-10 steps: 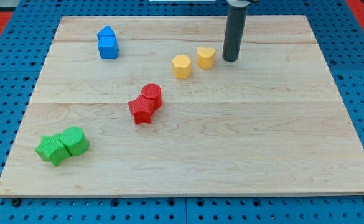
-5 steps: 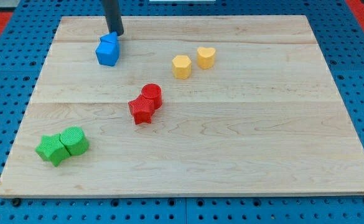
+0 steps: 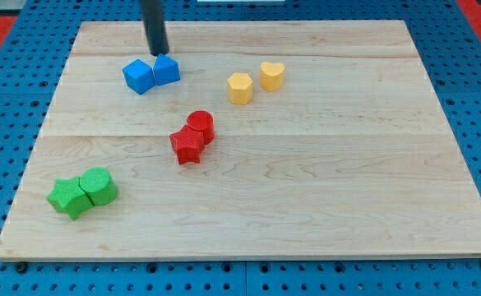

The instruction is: Separate the blue blocks

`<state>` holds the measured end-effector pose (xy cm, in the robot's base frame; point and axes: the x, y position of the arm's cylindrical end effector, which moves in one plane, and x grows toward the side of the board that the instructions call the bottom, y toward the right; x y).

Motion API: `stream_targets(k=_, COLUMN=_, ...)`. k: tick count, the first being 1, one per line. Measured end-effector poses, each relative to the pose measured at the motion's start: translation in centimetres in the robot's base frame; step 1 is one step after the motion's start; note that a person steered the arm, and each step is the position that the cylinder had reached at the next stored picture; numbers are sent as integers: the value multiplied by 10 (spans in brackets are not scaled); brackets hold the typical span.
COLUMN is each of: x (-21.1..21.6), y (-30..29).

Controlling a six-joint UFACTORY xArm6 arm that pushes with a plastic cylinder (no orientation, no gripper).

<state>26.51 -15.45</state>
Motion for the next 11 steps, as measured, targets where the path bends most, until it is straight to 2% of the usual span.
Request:
stream_targets(k=1, x=11, y=-21)
stream_targets(k=2, x=41, y=-14)
stream_targets(k=3, x=54, y=3)
stream_targets(k=5, x=43, y=63)
stream_targets(k=6, x=40, y=64)
stream_targets(k=7, x=38, y=5)
stream_targets(k=8, x=79, y=-18)
stream_targets(k=10, x=108, y=-17)
stream_targets(k=11, x=150, y=12)
